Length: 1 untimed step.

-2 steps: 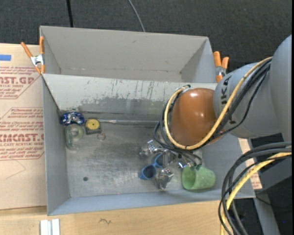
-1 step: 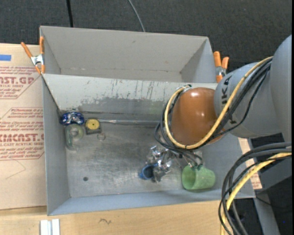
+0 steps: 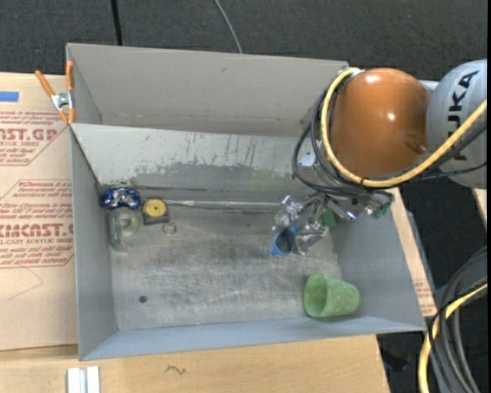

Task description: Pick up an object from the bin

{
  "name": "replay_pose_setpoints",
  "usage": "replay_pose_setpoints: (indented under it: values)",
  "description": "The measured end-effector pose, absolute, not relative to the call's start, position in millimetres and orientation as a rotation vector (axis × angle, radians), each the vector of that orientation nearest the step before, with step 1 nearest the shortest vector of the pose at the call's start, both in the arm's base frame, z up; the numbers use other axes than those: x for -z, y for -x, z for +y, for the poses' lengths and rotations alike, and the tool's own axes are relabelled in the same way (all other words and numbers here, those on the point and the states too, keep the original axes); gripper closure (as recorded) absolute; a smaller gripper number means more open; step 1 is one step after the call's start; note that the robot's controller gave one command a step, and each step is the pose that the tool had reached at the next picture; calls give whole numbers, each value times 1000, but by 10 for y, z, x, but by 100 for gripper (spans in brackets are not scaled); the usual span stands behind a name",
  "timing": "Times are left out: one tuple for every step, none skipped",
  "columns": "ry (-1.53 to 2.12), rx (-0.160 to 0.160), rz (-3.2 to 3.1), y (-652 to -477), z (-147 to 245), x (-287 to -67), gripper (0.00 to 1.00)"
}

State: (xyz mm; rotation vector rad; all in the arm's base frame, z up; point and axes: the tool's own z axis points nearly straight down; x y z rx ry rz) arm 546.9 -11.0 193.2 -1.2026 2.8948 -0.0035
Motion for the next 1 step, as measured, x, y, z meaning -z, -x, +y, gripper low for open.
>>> replay_pose_setpoints:
  values:
    - [1876,0,2511,-5451,766,-3144,100]
